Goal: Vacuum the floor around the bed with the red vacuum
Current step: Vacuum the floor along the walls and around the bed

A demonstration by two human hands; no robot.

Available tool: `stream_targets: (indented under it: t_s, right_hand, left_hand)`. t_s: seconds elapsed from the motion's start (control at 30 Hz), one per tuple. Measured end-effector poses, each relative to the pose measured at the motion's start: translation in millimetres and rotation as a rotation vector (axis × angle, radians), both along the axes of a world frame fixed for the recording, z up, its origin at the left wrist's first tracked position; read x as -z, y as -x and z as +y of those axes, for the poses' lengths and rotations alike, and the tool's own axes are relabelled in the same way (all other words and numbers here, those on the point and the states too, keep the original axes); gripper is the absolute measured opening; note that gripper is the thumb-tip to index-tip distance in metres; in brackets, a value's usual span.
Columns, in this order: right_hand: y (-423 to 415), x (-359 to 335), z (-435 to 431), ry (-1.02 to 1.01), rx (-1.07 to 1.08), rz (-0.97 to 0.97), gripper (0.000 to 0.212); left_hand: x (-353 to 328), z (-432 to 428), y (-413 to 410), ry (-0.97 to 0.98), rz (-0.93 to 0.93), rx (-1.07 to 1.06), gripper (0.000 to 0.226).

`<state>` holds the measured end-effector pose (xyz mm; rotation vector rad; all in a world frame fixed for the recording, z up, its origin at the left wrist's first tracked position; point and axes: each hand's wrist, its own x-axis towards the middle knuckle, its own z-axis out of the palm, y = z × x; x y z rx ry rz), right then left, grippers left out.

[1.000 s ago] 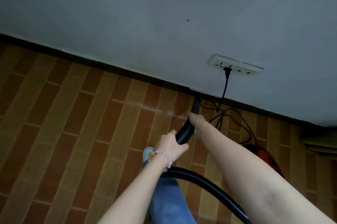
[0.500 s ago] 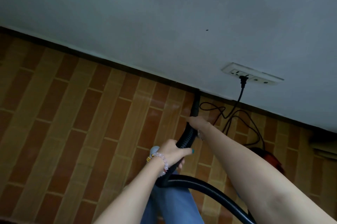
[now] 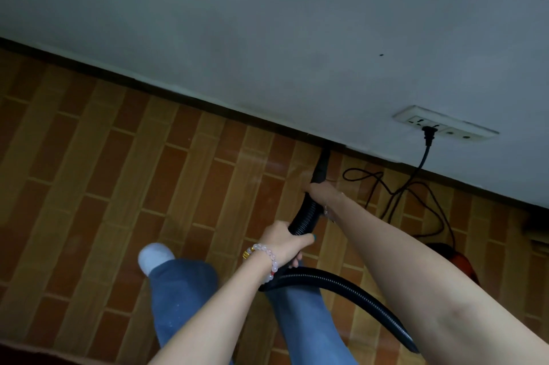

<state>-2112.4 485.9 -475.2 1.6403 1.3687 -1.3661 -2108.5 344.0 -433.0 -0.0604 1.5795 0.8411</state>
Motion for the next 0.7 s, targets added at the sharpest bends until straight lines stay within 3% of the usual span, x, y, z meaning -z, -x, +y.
stream_targets:
  t_s: [0.17, 0.7]
  right_hand:
    - [24.1, -5.4, -27.8, -0.003, -0.049, 0.010, 0.030]
    - [144.7, 4.5, -157.1, -0.052, -0.092, 0.005, 0.039]
  left_hand:
    - [0.7, -27.8, 22.5, -0.016, -0.006, 0.005, 0.017]
    - [13.1, -156.5, 136.9, -0.024, 0.031, -0.009, 0.012]
